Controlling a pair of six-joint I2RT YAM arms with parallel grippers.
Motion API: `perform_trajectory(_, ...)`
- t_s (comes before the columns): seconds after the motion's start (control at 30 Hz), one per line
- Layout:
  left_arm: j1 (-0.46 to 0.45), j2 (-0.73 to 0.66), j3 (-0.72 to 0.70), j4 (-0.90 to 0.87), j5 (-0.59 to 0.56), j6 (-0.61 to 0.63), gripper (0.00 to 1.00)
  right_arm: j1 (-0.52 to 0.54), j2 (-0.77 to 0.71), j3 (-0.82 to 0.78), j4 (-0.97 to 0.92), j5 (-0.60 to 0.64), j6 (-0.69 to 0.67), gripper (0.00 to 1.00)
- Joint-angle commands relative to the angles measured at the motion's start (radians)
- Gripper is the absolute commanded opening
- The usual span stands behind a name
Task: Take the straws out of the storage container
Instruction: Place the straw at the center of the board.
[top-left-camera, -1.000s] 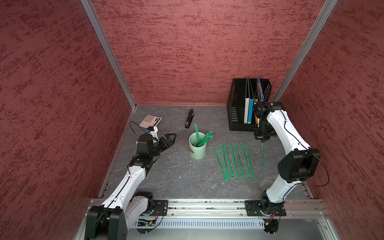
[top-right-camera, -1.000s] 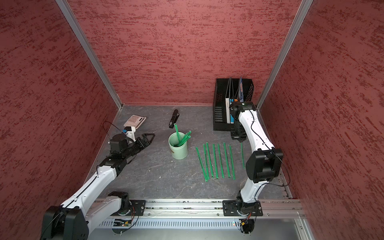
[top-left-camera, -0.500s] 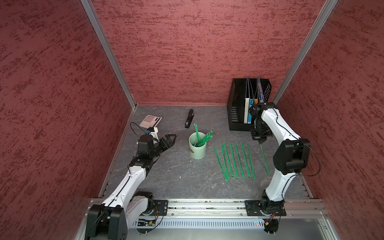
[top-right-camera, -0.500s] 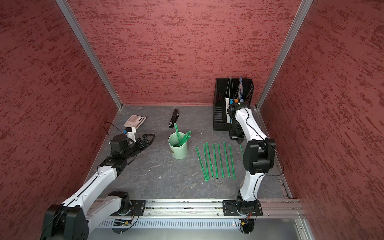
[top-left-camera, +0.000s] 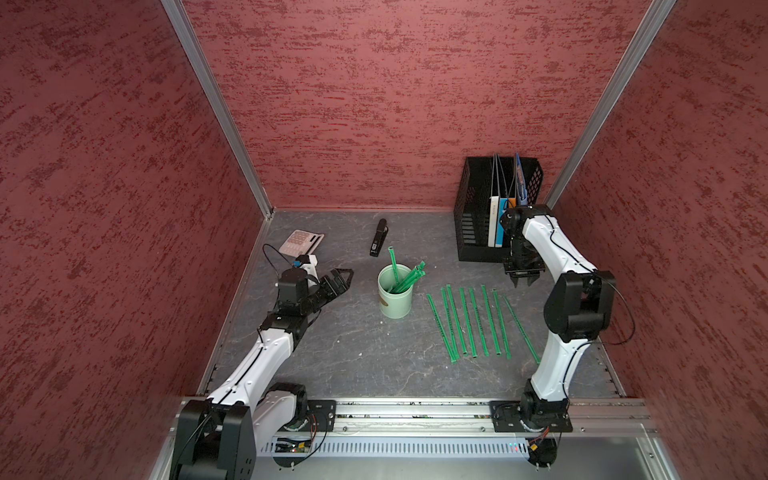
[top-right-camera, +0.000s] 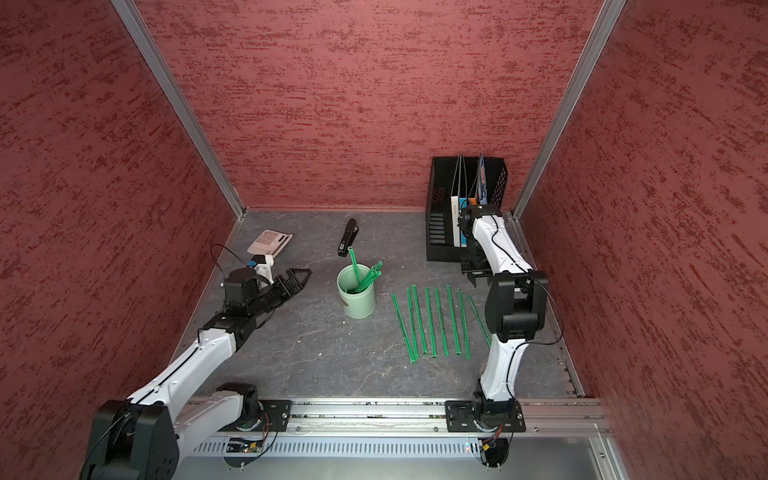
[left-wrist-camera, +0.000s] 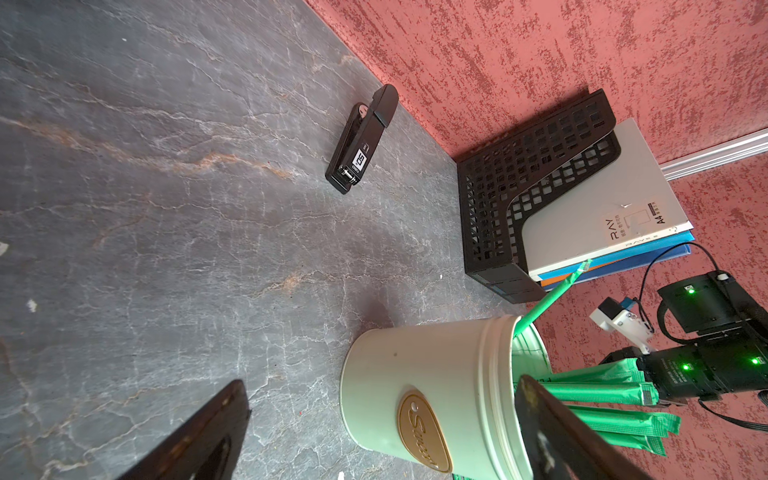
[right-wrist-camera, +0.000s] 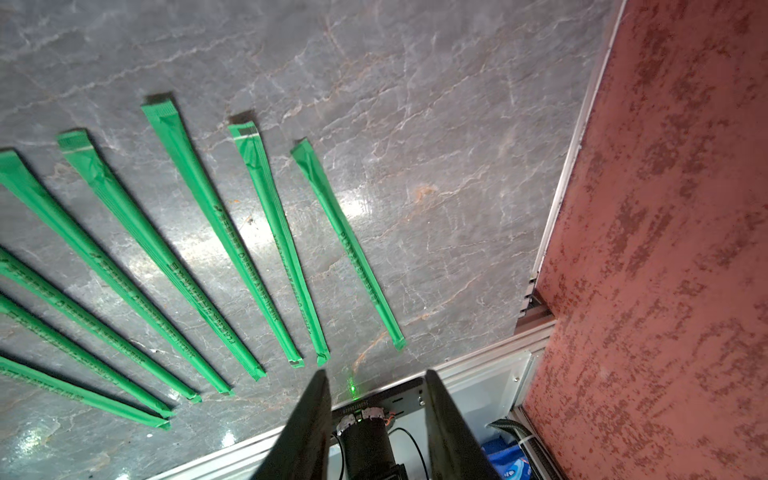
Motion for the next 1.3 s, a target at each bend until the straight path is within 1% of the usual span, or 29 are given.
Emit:
perform_trajectory(0.0,0.0,0.008,-0.005,0.017,-0.006,0.019,1.0,-0.012,-0.01,0.022,0.035,0.027,0.005,0.38)
perform_trajectory(0.17,0.0,0.009,-0.007,0.018,-0.009,0.019,1.0,-0.012,-0.045,-0.042,0.065,0.008,0.006,0.38)
perform_trajectory(0.37,0.0,0.031,-0.014,0.05,-0.006,0.01,1.0,-0.012,-0.08,-0.272,0.168,-0.009,0.004,0.3)
perform_trajectory(0.5,-0.001,0.062,0.0,0.054,0.011,0.014,1.0,-0.013,-0.081,-0.388,0.257,-0.059,0.015,0.29)
perform_trajectory(0.73,-0.006,0.063,0.01,0.057,0.011,0.008,1.0,-0.012,-0.065,-0.435,0.327,-0.117,0.031,0.29)
perform_trajectory(1.0,-0.009,0.047,0.031,0.014,0.005,0.024,1.0,-0.026,0.002,-0.503,0.438,-0.124,0.035,0.29)
perform_trajectory(1.27,-0.009,0.041,0.036,-0.005,-0.001,0.031,1.0,-0.054,0.007,-0.505,0.46,-0.117,0.028,0.31)
